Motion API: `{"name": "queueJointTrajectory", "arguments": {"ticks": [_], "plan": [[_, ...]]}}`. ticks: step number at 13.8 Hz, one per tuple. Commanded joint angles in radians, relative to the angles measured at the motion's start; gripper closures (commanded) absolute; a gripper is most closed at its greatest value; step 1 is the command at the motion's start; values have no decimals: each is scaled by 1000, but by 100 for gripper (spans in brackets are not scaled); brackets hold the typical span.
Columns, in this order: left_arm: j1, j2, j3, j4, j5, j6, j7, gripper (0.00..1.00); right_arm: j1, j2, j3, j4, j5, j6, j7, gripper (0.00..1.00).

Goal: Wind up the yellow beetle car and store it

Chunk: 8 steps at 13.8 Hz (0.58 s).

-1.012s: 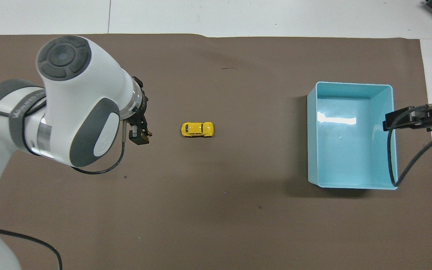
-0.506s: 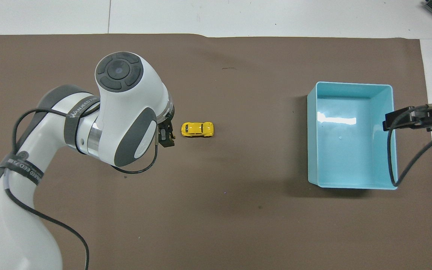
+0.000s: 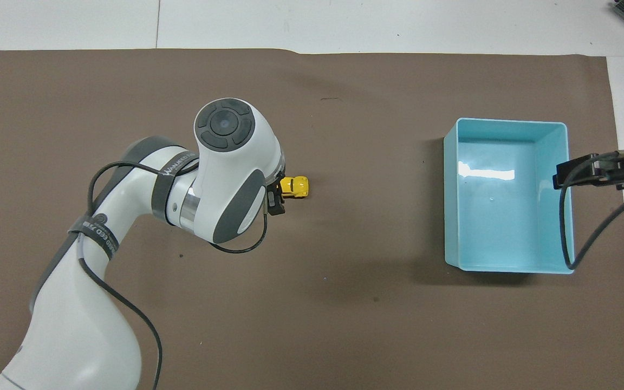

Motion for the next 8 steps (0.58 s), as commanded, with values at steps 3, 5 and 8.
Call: {"name": "queueJointTrajectory", "arguments": {"ticks": [3, 5, 8], "plan": [[-31, 34, 18, -32, -8, 62, -21, 0, -10, -2, 1, -3, 5, -1, -25, 0], [-32, 25, 20, -92, -8, 122, -18, 0, -10, 0, 1, -1, 5, -1, -25, 0], [-22, 24, 22, -104, -7, 142, -18, 0, -10, -2, 1, -1, 3, -1, -25, 0]]}}
